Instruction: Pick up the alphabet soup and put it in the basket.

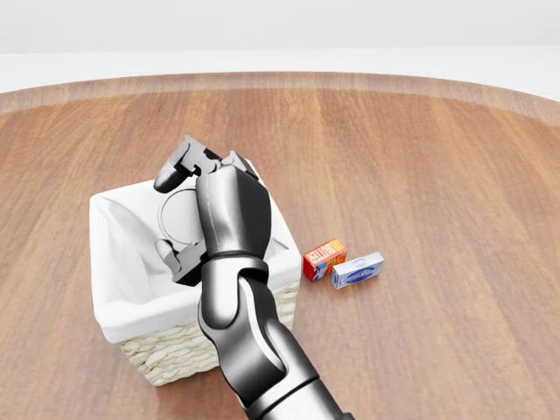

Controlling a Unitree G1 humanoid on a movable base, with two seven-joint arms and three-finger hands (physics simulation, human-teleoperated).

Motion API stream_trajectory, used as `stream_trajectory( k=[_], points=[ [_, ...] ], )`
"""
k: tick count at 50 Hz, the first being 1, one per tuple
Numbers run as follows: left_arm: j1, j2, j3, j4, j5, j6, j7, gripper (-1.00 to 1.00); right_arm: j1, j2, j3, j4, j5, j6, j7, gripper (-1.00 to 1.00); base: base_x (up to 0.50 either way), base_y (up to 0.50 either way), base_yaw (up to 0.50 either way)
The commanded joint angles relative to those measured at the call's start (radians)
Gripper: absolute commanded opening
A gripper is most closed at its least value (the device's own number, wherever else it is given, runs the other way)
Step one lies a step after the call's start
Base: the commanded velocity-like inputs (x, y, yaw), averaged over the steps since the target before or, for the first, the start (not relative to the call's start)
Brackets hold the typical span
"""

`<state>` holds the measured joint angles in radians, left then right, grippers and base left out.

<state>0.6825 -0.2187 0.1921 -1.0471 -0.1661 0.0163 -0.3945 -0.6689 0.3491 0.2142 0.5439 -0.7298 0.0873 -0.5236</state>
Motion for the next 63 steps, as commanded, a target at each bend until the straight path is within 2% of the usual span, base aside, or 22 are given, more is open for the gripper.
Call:
stream_trajectory(
  k=[1,6,22,23,24,36,56,63],
  points=[
    [0.003,0.0,-0.001,0.0,-0.001,-0.003,-0.001,1.0,-0.014,0.0,0.003,0.016,-0.005,0.0,0.0,-1.0,0.0,0.0,0.0],
    [-0.002,0.0,0.001,0.0,0.0,0.002,-0.001,1.0,-0.018,0.0,0.003,0.038,-0.006,0.0,0.0,-1.0,0.0,0.0,0.0],
    [0.002,0.003,0.004,0.0,-0.008,-0.002,-0.001,1.0,-0.029,0.0,-0.002,0.068,-0.006,0.0,0.0,-1.0,0.0,0.0,0.0],
    [0.0,0.002,0.005,0.0,-0.008,-0.001,-0.001,1.0,-0.029,0.0,-0.001,0.068,-0.009,0.0,0.0,0.49,0.0,0.0,0.0],
    [0.0,0.002,0.006,0.0,-0.008,0.0,-0.002,1.0,-0.027,0.0,0.0,0.065,-0.01,0.0,0.0,1.0,0.0,0.0,0.0],
    [0.009,0.003,0.016,0.0,-0.024,-0.01,-0.005,1.0,-0.033,0.0,0.0,0.089,-0.021,0.0,0.0,1.0,0.0,0.0,0.0],
    [0.0,0.014,0.018,0.0,-0.028,-0.002,0.008,1.0,-0.045,0.0,-0.005,0.12,-0.022,0.0,0.0,1.0,0.0,0.0,0.0],
    [0.007,0.012,0.014,0.0,-0.027,-0.009,0.006,1.0,-0.048,0.0,-0.008,0.134,-0.019,0.0,0.0,1.0,0.0,0.0,0.0]
  ],
)
